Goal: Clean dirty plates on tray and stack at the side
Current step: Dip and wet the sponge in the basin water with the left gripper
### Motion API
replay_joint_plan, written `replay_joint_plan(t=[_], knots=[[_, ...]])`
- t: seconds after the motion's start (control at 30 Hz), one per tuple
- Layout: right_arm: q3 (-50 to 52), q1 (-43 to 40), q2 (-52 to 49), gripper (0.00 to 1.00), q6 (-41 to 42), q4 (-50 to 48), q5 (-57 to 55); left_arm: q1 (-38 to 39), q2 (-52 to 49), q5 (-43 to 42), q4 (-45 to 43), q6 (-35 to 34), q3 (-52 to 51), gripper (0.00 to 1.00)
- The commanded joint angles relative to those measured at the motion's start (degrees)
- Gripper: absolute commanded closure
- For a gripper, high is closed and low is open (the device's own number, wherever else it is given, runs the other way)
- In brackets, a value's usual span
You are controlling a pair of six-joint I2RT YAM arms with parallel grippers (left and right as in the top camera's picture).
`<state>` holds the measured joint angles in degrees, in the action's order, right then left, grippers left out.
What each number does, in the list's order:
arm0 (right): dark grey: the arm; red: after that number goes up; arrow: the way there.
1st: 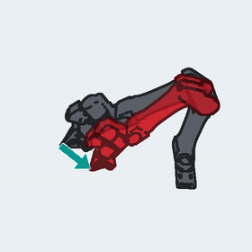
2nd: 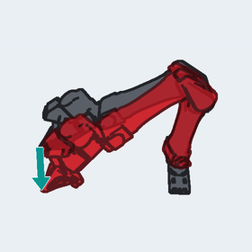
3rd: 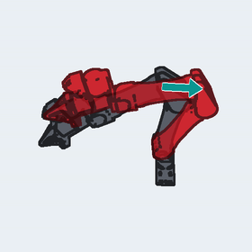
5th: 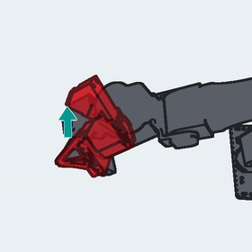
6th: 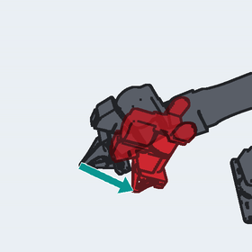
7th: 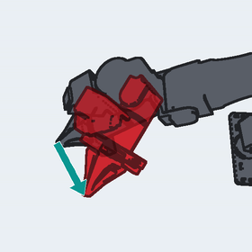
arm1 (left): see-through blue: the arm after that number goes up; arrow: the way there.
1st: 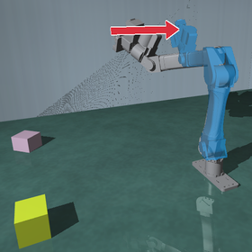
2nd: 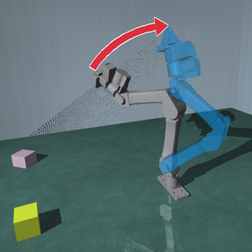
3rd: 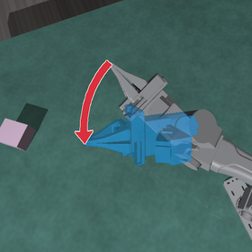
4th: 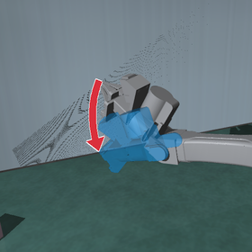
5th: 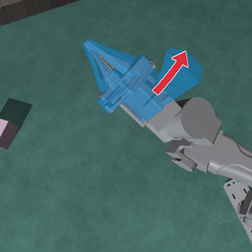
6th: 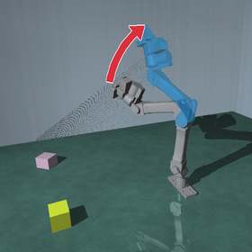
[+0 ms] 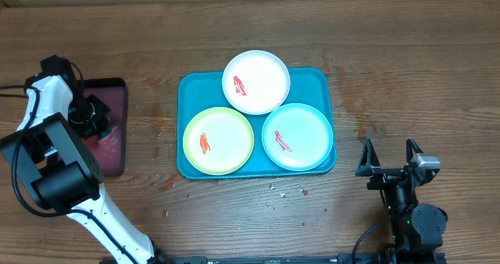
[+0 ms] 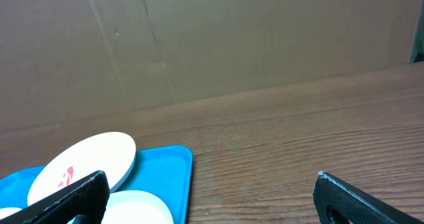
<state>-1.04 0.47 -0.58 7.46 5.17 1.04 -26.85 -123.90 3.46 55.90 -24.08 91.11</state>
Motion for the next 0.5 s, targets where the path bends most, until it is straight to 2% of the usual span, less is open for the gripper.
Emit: replay_joint_plan(t=[0.0, 0.2, 0.47], knots=[[0.6, 0.3, 0.4, 0.00, 0.0, -0.3, -0.5, 0.1, -1.1, 0.2, -0.2, -0.3, 0.0, 0.96], [0.6, 0.3, 0.4, 0.00, 0.0, -0.3, -0.6, -0.2, -0.9, 2.8, 4.2, -0.3, 5.1, 0.96], [0.6, 0.3, 0.4, 0.00, 0.0, -0.3, -0.6, -0.2, -0.8, 2.1, 21.5, -0.3, 26.2, 0.96]])
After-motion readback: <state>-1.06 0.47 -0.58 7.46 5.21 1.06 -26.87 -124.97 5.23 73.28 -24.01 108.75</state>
